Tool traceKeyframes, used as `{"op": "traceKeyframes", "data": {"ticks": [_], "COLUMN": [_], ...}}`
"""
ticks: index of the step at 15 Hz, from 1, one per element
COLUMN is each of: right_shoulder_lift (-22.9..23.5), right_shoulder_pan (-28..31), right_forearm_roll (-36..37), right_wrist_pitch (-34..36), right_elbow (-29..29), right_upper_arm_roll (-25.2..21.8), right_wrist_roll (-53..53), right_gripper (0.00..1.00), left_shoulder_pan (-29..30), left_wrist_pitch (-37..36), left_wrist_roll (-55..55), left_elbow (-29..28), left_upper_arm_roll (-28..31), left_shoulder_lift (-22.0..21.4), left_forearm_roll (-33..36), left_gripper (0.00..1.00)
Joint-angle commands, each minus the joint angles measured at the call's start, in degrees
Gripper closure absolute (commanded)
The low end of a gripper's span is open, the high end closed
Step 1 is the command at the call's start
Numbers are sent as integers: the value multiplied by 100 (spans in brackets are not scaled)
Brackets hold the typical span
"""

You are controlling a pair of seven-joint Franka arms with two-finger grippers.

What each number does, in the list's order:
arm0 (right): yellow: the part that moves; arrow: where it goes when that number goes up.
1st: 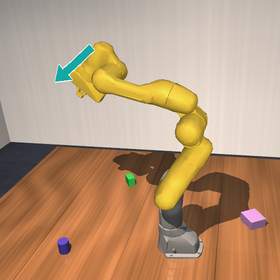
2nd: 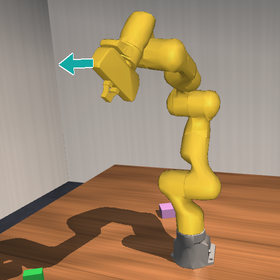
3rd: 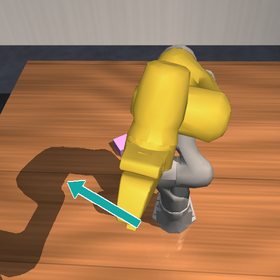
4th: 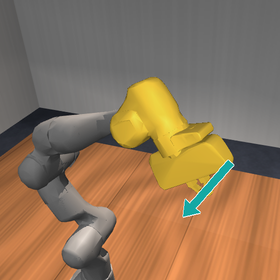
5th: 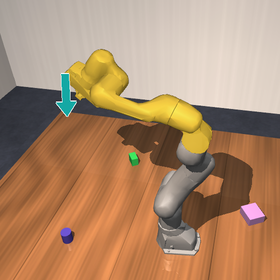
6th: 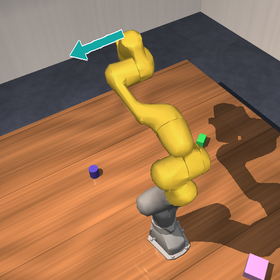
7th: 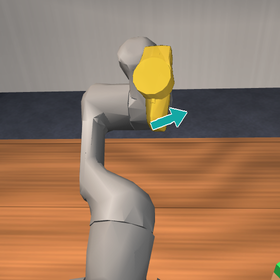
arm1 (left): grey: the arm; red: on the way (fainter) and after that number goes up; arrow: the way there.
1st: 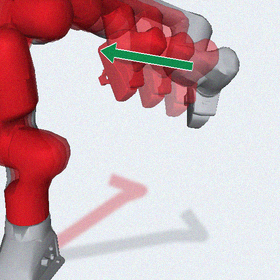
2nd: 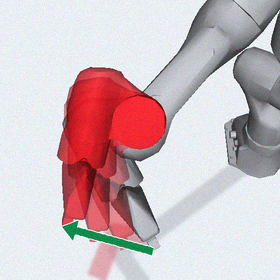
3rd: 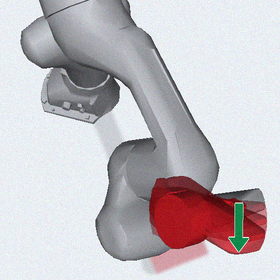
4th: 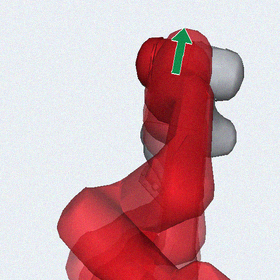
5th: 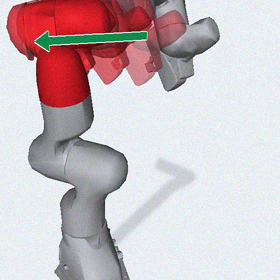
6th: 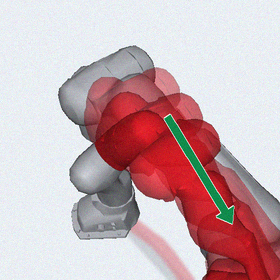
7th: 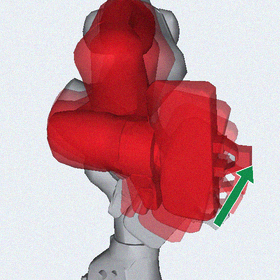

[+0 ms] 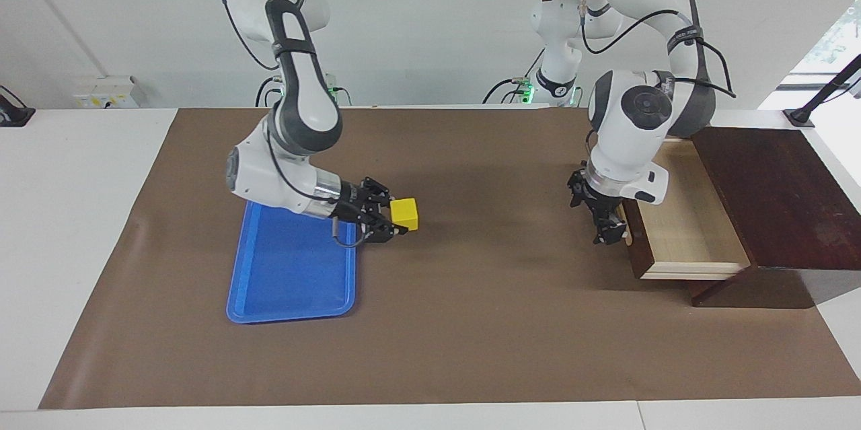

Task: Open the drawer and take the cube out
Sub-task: 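Move the cube over the blue tray while the left gripper pushes drawer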

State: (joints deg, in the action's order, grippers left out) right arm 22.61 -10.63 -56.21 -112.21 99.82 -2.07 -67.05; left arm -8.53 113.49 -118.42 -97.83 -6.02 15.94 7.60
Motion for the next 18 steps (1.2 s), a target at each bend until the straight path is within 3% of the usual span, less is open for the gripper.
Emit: {"op": "traceKeyframes", "data": {"ticks": [1,6,12,18], "right_shoulder_lift": [165,173,-28,-222], "right_shoulder_pan": [604,1071,1414,1485], "right_forearm_roll": [504,954,1016,928], "right_wrist_pitch": [488,490,428,-73], "right_elbow": [-331,-174,678,1487], "right_upper_arm_roll": [66,49,-162,-206], "right_wrist_roll": [8,324,1044,2064], "right_gripper": [100,100,100,100], "left_shoulder_pan": [237,835,1678,1996], "left_wrist_pitch": [199,208,244,489], "left_wrist_roll": [562,1741,2954,3456], "left_elbow": [-122,-52,-51,-87], "left_upper_arm_roll": [-57,-48,-57,-57], "left_shoulder_lift": [-65,-47,-65,-65], "left_forearm_roll": [321,418,524,524], "left_gripper": [0,0,0,0]}}
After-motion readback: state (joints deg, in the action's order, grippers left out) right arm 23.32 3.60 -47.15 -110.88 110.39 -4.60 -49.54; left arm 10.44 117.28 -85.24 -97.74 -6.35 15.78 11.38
